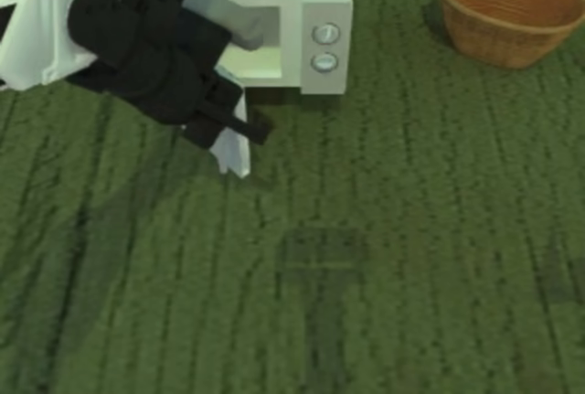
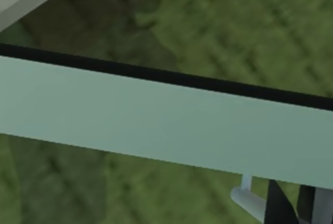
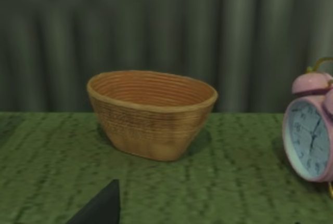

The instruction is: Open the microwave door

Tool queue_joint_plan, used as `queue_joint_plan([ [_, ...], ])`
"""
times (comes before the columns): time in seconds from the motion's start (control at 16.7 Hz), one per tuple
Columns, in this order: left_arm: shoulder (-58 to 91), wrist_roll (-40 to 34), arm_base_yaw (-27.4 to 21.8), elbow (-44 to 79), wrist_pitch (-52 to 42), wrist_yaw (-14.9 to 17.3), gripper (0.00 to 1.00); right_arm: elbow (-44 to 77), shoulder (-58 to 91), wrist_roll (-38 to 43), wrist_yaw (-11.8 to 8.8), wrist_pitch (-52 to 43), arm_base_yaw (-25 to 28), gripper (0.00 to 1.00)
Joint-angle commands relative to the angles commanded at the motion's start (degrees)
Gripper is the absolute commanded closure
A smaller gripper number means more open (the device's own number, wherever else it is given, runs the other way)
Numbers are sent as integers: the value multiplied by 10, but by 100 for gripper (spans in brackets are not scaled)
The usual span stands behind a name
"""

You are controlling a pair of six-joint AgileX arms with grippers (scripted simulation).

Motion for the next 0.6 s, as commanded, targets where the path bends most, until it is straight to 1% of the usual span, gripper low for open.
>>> queue_joint_plan([
  [0.3,-1,6,1,-3,0,7,100,0,0,0,0,0,0,0],
  [0.6,-14,62,25,-23,-12,35,100,0,0,0,0,0,0,0],
])
